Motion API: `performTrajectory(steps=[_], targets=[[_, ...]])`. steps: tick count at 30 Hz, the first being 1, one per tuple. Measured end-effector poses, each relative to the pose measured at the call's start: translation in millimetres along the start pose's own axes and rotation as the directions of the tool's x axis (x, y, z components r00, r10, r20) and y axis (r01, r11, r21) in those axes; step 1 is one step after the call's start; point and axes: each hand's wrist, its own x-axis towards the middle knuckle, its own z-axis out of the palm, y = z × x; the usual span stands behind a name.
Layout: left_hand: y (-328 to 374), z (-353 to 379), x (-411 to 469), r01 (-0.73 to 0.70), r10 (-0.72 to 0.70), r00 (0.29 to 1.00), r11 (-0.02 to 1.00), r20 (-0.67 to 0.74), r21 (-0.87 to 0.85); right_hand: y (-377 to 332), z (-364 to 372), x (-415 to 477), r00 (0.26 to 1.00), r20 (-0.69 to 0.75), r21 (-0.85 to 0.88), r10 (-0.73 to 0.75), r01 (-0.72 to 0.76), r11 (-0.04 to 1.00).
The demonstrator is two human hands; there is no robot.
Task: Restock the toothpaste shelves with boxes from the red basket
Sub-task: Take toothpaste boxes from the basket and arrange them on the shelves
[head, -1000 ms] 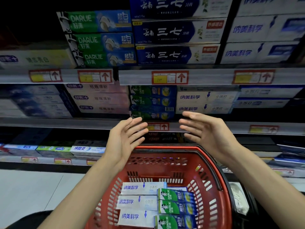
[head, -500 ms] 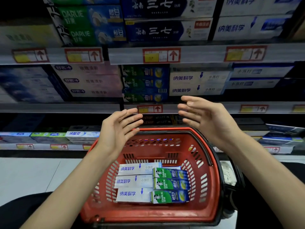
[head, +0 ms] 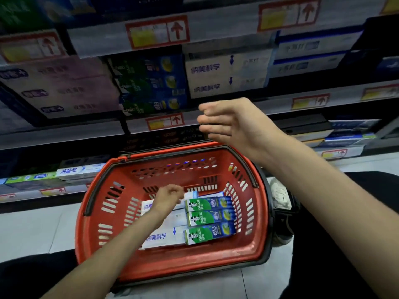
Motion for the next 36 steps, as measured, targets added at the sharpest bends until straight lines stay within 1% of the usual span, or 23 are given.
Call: performTrajectory(steps=[4,6,9,12,15,17,18,20,22,25,26,28,30,31,33,34,36], targets=[[-40.1,26.5,33.0,0.130,-0.129,0.991,0.989,-0.024,0.070,-5.9,-7.2,4.9,0.999,-0.049,0.013,0.002,-0.001,1.000],[-57.5,38.0,47.0,0.188,-0.185,0.981,0.979,-0.055,0.073,-7.6,-9.8,7.7,0.997,-0.079,0.022,0.004,-0.002,1.000],[-70.1,47.7,52.1,0.223,-0.222,0.970,0.975,-0.102,0.000,-11.0,-11.2,10.1,0.993,-0.116,0.029,0.011,-0.008,1.000],[-74.4,48.7,52.8,0.217,-0.214,0.967,0.976,-0.136,0.004,-15.2,-11.2,11.6,0.992,-0.128,0.042,0.001,0.004,0.999],[-68.0,44.8,46.7,0.168,-0.160,0.978,0.984,-0.130,0.052,-17.7,-10.2,12.2,0.992,-0.130,0.004,-0.002,0.003,1.000],[-58.7,40.5,42.0,0.157,-0.148,0.981,0.986,-0.126,0.061,-18.1,-9.1,11.9,0.991,-0.136,-0.009,-0.012,0.011,1.000],[-52.8,37.6,39.1,0.143,-0.130,0.983,0.985,-0.133,0.092,-18.2,-7.9,11.3,0.990,-0.137,-0.014,-0.017,0.015,1.000],[-38.2,29.8,32.3,0.074,-0.044,0.989,0.975,-0.143,0.208,-18.5,-4.6,10.7,0.991,-0.134,-0.023,-0.020,0.017,1.000],[-17.0,17.8,22.4,-0.005,0.060,0.988,0.934,-0.144,0.356,-16.8,-1.4,10.1,0.991,-0.137,-0.027,-0.011,0.008,1.000],[28.1,-9.0,-0.1,-0.118,0.235,0.962,0.816,-0.137,0.566,-13.9,5.7,9.1,0.988,-0.151,-0.034,0.005,-0.010,0.999],[43.9,-20.2,-8.5,-0.143,0.281,0.949,0.787,-0.142,0.600,-12.7,8.5,8.4,0.987,-0.162,-0.039,0.007,-0.013,0.999],[73.4,-45.4,-25.9,-0.186,0.347,0.925,0.772,-0.158,0.608,-11.4,13.7,6.4,0.982,-0.190,-0.060,0.002,-0.013,0.998],[94.3,-72.6,-43.4,-0.244,0.378,0.909,0.825,-0.175,0.510,-10.7,15.6,4.9,0.977,-0.211,-0.094,-0.024,0.004,0.996],[101.4,-85.1,-52.9,-0.283,0.383,0.905,0.865,-0.182,0.414,-10.2,15.7,5.1,0.973,-0.225,-0.126,-0.048,0.020,0.992],[110.6,-106.9,-74.2,-0.342,0.377,0.900,0.922,-0.221,0.180,-8.2,14.1,7.3,0.962,-0.250,-0.213,-0.108,0.054,0.976],[114.1,-115.5,-85.9,-0.359,0.358,0.900,0.932,-0.248,0.046,-6.7,13.1,8.7,0.958,-0.258,-0.248,-0.128,0.062,0.967],[121.8,-127.4,-109.6,-0.364,0.295,0.913,0.901,-0.282,-0.236,-3.0,12.3,10.9,0.952,-0.269,-0.292,-0.147,0.065,0.954]])
